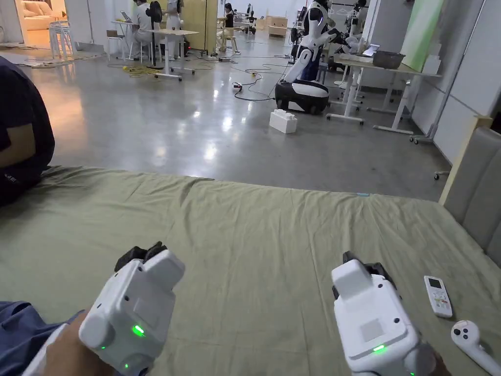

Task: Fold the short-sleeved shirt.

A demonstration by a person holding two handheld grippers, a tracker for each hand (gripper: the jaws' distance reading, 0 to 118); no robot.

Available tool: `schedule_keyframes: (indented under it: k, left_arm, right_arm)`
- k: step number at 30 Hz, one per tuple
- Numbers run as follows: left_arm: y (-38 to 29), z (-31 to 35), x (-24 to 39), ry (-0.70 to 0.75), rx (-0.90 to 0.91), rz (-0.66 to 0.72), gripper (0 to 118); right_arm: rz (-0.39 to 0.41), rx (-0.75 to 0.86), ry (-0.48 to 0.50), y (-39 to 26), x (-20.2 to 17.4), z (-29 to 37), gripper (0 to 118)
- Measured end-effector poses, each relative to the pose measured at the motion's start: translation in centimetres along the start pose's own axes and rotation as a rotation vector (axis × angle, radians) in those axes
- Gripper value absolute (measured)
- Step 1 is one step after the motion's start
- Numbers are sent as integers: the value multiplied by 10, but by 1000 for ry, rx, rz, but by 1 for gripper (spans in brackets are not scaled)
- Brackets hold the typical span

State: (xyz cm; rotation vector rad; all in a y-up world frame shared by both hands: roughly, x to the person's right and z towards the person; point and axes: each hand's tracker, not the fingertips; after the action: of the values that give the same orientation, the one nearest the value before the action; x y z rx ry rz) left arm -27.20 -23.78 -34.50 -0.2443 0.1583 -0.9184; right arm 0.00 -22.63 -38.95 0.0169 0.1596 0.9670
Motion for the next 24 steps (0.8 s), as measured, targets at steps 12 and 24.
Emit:
schedule_keyframes:
  k: [12, 24]
  left_arm:
    - [-23, -17, -33, -32, -42, 478, 6]
    - [-48, -12, -44, 18, -7, 1139, 6]
  right_arm:
    - [-67, -22, 55, -8, -8, 0, 1]
    - [-991, -153, -84, -39, 11, 8, 1]
